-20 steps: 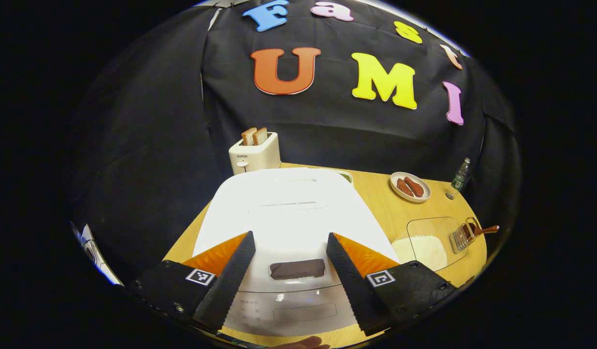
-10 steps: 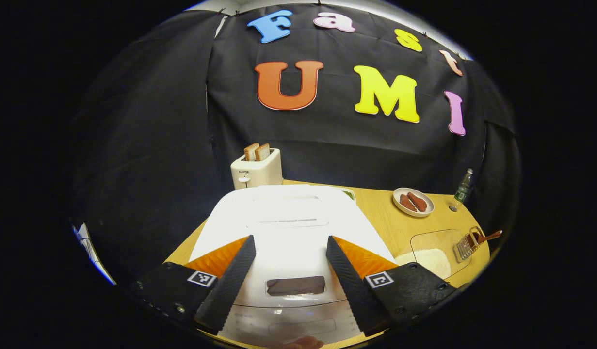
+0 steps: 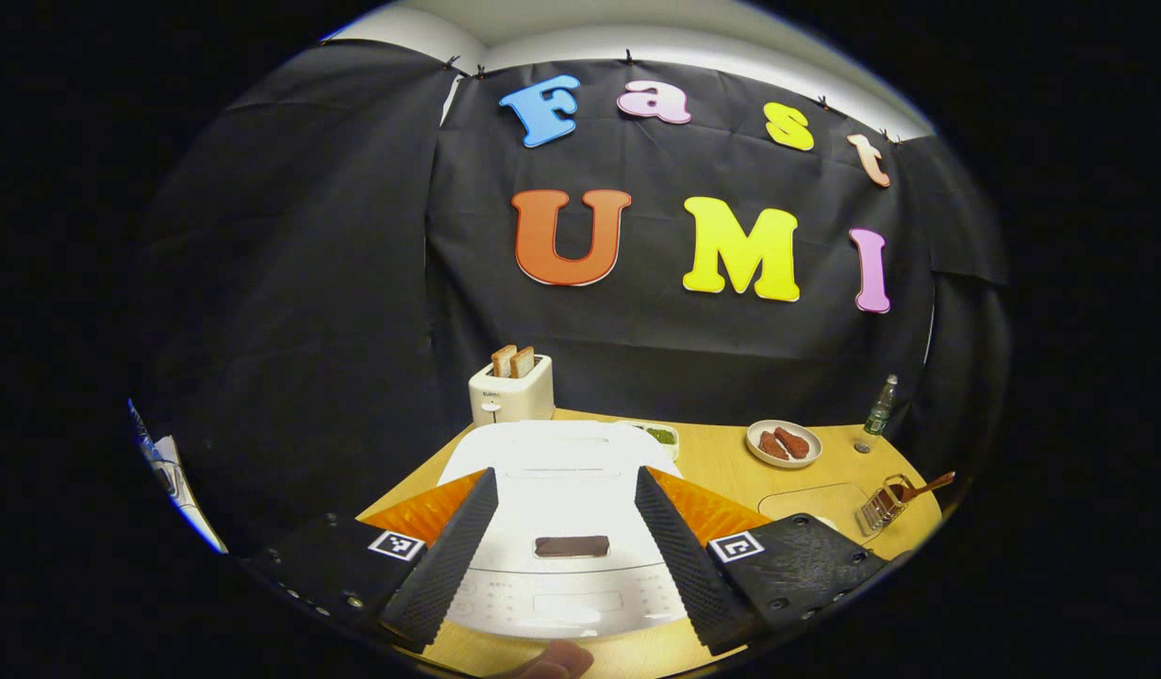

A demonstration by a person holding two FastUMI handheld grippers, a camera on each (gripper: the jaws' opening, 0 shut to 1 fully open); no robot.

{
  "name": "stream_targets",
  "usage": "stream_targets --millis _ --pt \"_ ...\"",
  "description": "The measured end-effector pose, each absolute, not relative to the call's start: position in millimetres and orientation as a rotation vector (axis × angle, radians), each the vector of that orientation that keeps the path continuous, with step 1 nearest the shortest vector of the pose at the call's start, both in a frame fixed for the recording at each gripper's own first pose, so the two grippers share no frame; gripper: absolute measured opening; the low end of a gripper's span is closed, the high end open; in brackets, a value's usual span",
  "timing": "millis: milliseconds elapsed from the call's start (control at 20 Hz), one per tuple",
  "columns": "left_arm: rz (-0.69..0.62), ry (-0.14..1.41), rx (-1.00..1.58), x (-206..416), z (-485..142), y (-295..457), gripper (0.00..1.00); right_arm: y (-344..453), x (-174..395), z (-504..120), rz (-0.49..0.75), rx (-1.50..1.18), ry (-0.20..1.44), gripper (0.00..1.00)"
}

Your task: Close the left gripper, press the button to open the rice cooker; take a wooden spoon from the chopstick holder with the right hand, scoop a spoonful of rice and pour it into the rice cooker, then put the wooden spoon back into the chopstick holder.

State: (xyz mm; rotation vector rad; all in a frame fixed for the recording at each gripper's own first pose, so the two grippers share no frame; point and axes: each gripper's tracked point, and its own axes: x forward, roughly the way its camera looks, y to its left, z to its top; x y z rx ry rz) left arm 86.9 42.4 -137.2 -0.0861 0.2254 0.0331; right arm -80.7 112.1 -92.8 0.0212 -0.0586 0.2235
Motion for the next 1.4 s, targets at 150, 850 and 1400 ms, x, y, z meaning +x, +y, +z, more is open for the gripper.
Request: stream_targets --millis 150,850,1400 --pt "0.039 0.183 -0.082 61 -109 34 0.94 106 -80 -94 0.21 0.03 -0.057 1.0" --pt "-0.042 -0.054 -0.082 -71 -43 -6 0.94 79 -96 -86 0.146 0.061 -0.097 1.0" --pt "-0.122 -0.117 -0.039 -119 -30 -41 0.94 70 -108 -83 0.134 0.055 -0.117 1.0"
